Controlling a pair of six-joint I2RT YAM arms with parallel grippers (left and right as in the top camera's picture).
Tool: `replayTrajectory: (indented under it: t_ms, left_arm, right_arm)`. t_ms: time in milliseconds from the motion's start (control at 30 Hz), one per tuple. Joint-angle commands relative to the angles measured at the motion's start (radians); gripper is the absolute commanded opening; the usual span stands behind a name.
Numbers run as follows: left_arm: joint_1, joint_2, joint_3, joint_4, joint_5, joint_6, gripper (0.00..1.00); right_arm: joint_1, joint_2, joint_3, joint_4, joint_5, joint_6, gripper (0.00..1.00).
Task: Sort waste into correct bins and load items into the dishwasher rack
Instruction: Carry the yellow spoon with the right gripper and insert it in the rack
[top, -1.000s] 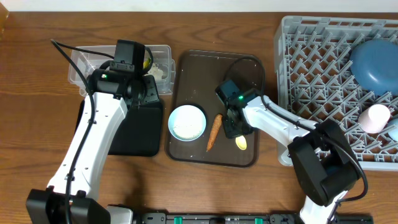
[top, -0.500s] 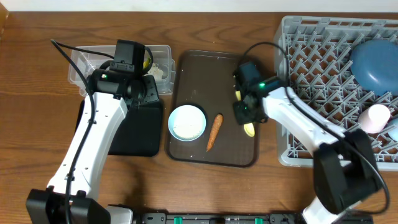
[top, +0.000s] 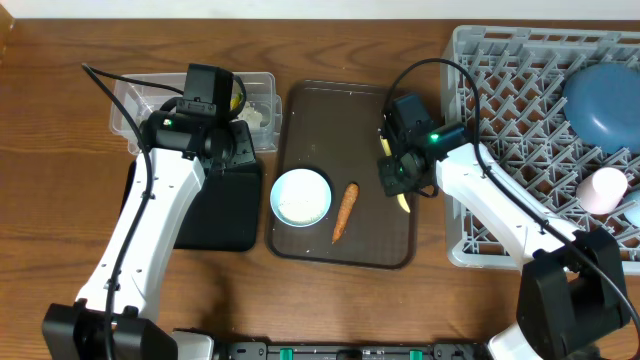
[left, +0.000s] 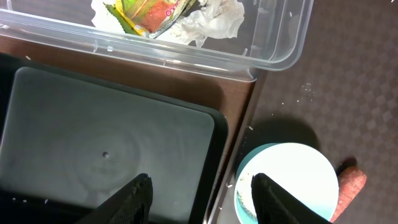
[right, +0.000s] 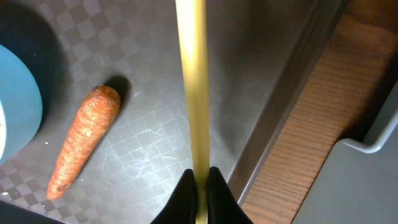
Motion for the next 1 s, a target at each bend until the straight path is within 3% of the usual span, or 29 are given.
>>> replayTrajectory:
  t_ms: [0,467,700,967]
  left_arm:
    - [0.004,0.002,0.010,-0.003,-0.011,0.002,0.54]
    - [0.004,0.002,0.010,-0.003,-0.011,0.002,0.54]
    - [0.004,0.002,0.010,-0.003,-0.011,0.002,0.54]
    - [0.004,0.002,0.010,-0.003,-0.011,0.002,0.54]
  right_arm:
    - [-0.008,-0.025,0.020,-0.003,-0.001,-0.015,0.01]
    - [-0.050,-0.045,0.083,-0.068,-0.001,-0.056,0.01]
    - [-0.190,-0.101,0.195,-0.137,-0.001,-0.082,0.01]
    - [-0.397,-0.146,0.208,-0.196,-0.001,-0.082,0.01]
